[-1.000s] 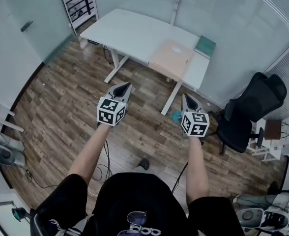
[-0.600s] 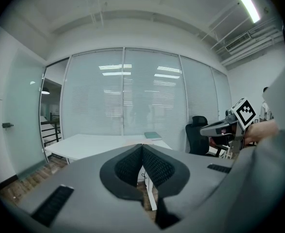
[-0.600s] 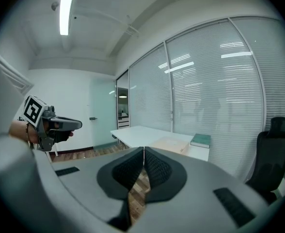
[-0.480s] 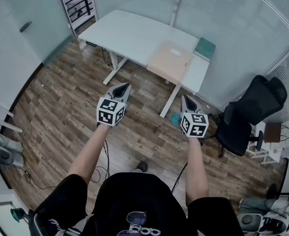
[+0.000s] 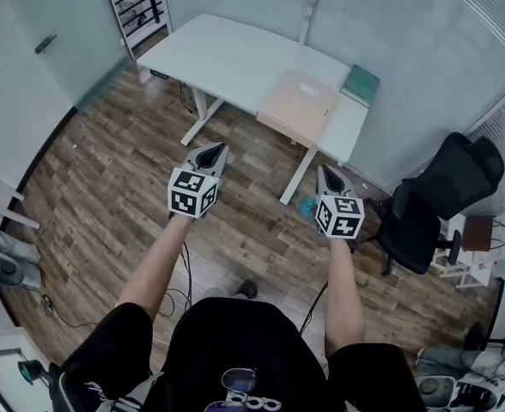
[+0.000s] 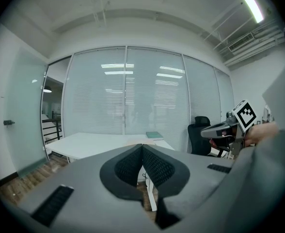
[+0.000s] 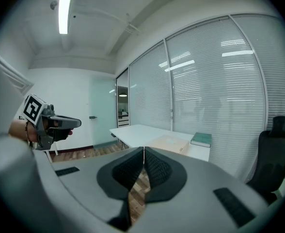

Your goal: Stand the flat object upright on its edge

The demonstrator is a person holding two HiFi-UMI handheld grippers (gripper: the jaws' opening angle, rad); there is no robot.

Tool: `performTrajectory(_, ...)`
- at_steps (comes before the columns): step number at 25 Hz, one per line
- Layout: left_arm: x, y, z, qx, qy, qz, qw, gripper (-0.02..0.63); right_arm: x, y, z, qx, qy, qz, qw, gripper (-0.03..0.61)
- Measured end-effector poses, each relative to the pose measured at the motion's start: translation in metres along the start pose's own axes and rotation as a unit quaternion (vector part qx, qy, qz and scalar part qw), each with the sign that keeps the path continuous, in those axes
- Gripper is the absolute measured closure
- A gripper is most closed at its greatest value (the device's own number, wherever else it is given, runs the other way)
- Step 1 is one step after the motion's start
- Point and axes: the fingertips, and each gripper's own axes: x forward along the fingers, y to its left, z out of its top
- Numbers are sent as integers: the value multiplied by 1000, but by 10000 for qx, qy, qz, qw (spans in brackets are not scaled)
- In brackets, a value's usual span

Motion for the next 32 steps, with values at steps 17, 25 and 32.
performTrajectory(17, 30, -1, 0, -70, -30, -165, 9998, 592, 11, -10, 0, -71, 78, -100, 9999, 555)
performTrajectory(25, 72, 10, 4, -30, -42, -478, 9988, 592, 37, -19, 8, -96, 55, -268, 9996, 555)
performTrajectory(32, 133, 32, 16, 66, -11, -756, 9971, 592, 80, -48, 19, 7, 76, -532, 9986, 555)
